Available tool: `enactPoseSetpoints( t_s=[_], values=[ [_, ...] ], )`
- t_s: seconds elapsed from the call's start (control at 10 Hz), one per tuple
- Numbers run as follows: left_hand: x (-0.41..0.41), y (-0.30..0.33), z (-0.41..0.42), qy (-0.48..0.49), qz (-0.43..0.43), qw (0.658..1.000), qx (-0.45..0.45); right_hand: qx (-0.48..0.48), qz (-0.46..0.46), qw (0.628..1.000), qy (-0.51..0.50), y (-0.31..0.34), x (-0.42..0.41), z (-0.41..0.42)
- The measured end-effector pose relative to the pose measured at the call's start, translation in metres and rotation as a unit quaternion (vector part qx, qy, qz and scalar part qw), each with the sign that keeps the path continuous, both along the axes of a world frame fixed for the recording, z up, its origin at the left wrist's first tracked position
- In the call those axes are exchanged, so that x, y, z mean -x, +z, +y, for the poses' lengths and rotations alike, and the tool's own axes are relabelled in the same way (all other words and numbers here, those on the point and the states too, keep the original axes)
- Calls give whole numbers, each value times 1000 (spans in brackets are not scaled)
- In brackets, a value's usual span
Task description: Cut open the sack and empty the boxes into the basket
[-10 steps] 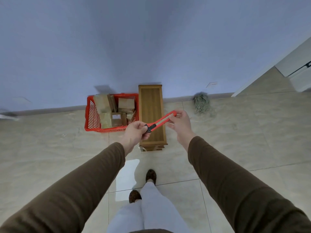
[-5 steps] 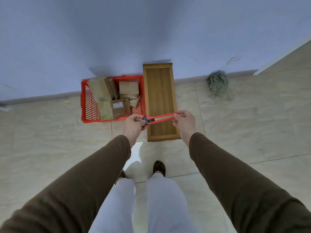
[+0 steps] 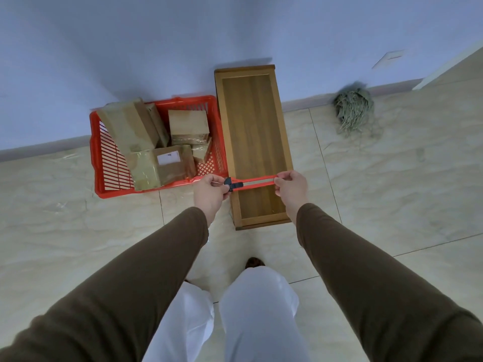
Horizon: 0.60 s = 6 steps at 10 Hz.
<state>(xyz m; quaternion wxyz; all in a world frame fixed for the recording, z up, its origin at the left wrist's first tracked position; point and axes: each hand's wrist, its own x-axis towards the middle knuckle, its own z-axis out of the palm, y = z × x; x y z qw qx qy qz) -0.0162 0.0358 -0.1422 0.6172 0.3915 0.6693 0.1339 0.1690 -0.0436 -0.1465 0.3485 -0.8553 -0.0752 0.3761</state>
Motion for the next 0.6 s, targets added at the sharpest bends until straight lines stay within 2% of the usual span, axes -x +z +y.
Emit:
enactPoseSetpoints(
  t_s=[0.2,0.4,0.6],
  values=[
    [-3,-29,-2,-23,22,999,-11,12,3,1000,-3,-25,-2,-5],
    [-1,-23,-9,-21,31,999,1,22,16,1000,14,-19,0,-12],
    [7,53,-16,-19,20,1000,4,13,24,999,37,59,4,-21]
  ],
)
